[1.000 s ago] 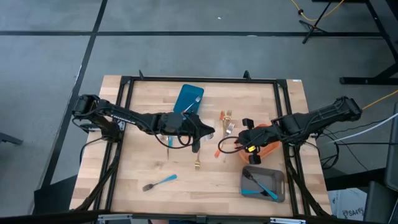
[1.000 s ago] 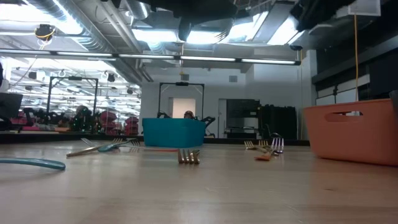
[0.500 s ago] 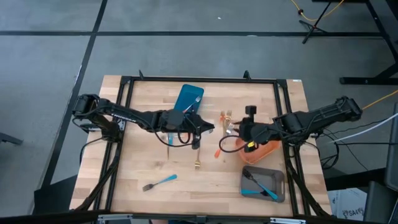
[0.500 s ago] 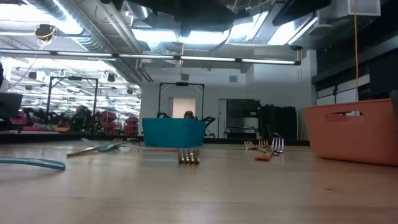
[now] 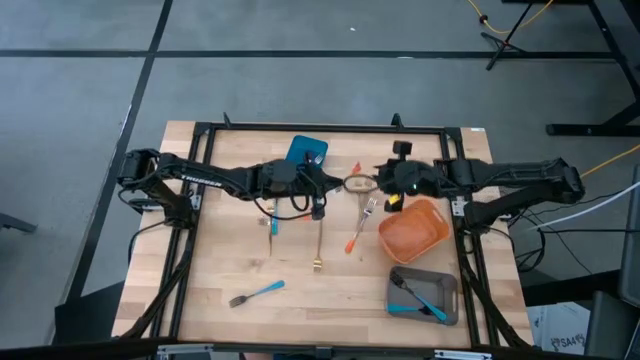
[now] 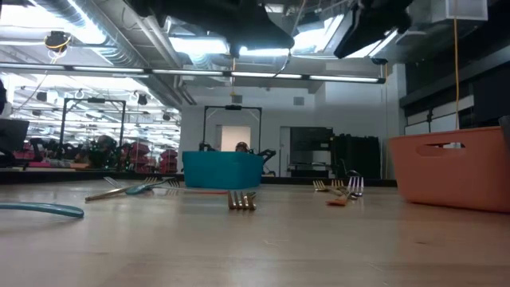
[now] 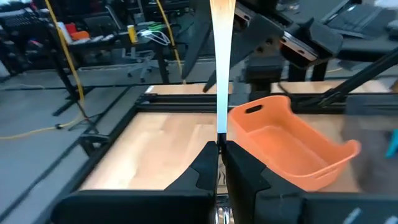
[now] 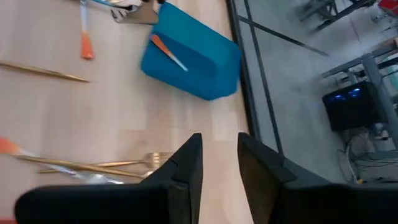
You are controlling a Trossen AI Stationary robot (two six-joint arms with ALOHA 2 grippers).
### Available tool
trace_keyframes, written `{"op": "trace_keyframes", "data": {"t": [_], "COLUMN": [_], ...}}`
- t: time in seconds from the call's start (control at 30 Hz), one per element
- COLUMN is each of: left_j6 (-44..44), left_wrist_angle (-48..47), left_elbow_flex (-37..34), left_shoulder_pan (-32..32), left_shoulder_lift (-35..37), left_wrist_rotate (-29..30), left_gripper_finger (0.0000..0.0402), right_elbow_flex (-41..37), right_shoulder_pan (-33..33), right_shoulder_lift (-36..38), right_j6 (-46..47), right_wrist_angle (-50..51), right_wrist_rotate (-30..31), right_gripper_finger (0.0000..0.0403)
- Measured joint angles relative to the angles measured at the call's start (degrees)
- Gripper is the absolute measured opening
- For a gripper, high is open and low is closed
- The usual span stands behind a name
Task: Sort silverware by color (type)
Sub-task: Put the bottom orange fork into the blue bin
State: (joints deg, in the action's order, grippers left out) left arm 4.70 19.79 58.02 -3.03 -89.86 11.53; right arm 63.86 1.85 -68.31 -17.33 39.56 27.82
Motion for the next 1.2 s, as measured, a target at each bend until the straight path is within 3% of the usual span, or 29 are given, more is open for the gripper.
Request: {"op": "trace_keyframes", "data": {"t": [0.27, 0.47, 0.57, 0.93, 1.03, 1.2], "left_j6": [1.85, 1.46, -0.91, -2.85, 2.84, 22.61], "left_wrist_angle": [-0.04, -0.57, -2.62, -18.05, -18.01, -18.79], "left_elbow_flex": [0.00, 0.00, 0.00, -0.07, -0.07, -0.07], "left_shoulder_pan": [-4.13, -6.40, -7.92, -16.63, -17.77, -19.18], "left_shoulder_lift": [0.00, 0.00, 0.00, 0.00, 0.00, 0.00], "left_wrist_rotate": [0.61, 1.29, 4.58, 5.38, 3.85, 0.53], "left_gripper_finger": [0.0011, 0.0011, 0.0011, 0.0011, 0.0011, 0.0011], "right_elbow_flex": [0.00, 0.00, 0.00, 0.00, 0.00, -0.02], "right_shoulder_pan": [-12.06, -19.82, -22.48, -24.42, -24.42, -24.42], "right_shoulder_lift": [-0.04, -0.15, -0.17, -0.20, -0.56, -2.40], "right_j6": [-13.12, -15.33, -15.95, -15.97, -15.97, -14.92], "right_wrist_angle": [-6.48, -11.60, -13.04, -13.41, -13.43, -13.40], "right_wrist_rotate": [-10.25, -23.02, -27.71, -31.07, -31.70, -32.49], "right_gripper_finger": [0.0092, 0.0092, 0.0092, 0.0092, 0.0092, 0.0092]}}
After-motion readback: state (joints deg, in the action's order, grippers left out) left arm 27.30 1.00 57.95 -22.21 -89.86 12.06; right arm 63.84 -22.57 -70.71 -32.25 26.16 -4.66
